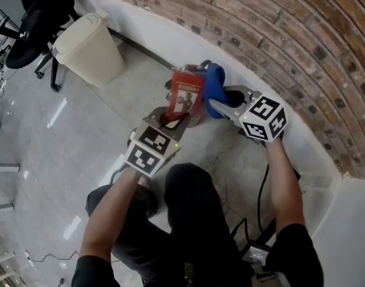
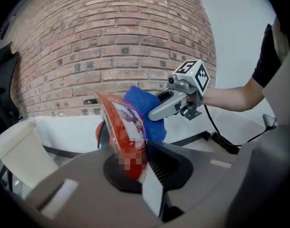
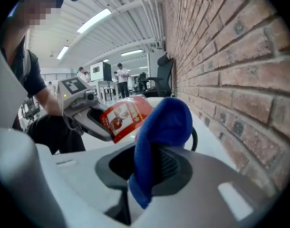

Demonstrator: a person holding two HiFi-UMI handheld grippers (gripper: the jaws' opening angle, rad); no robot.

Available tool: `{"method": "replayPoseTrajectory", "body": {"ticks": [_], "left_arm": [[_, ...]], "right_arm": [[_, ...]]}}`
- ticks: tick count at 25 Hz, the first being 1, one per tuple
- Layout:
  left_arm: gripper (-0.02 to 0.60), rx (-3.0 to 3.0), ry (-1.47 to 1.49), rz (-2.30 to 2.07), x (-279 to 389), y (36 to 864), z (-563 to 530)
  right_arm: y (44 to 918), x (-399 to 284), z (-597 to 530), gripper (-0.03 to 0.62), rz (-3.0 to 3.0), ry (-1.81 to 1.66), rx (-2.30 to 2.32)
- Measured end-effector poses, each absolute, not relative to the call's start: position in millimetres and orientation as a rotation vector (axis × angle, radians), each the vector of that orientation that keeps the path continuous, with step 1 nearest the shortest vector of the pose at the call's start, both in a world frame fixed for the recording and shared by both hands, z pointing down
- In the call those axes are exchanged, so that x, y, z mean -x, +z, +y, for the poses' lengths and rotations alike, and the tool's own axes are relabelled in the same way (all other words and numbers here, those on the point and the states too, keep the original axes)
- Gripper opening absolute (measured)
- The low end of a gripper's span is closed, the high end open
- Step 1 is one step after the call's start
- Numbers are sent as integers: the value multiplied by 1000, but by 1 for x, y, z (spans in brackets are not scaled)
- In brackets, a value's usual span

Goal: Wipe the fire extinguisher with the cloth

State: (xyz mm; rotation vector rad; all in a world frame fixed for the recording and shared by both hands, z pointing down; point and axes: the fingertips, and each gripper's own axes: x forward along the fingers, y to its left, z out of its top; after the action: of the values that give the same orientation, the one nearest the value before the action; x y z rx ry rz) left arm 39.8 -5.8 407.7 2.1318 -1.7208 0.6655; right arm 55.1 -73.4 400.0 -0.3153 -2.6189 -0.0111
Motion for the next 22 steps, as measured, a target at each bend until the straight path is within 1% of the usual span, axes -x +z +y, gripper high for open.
{"method": "replayPoseTrajectory", "body": {"ticks": [8, 10, 14, 22], "left_arm": [[18, -2043, 707, -1787, -18, 397, 17], [17, -2028, 713, -1803, -16, 395, 20], [15, -2015, 714, -1821, -16, 391, 22], [15, -2000, 727, -1849, -19, 386, 26]], "right_arm": [[396, -27, -116, 75, -2590, -181, 237], [390, -17, -134, 75, -2639, -116, 187], [391, 2, -179, 75, -2736, 153, 15], [447, 9, -212, 72, -2632, 271, -153]]}}
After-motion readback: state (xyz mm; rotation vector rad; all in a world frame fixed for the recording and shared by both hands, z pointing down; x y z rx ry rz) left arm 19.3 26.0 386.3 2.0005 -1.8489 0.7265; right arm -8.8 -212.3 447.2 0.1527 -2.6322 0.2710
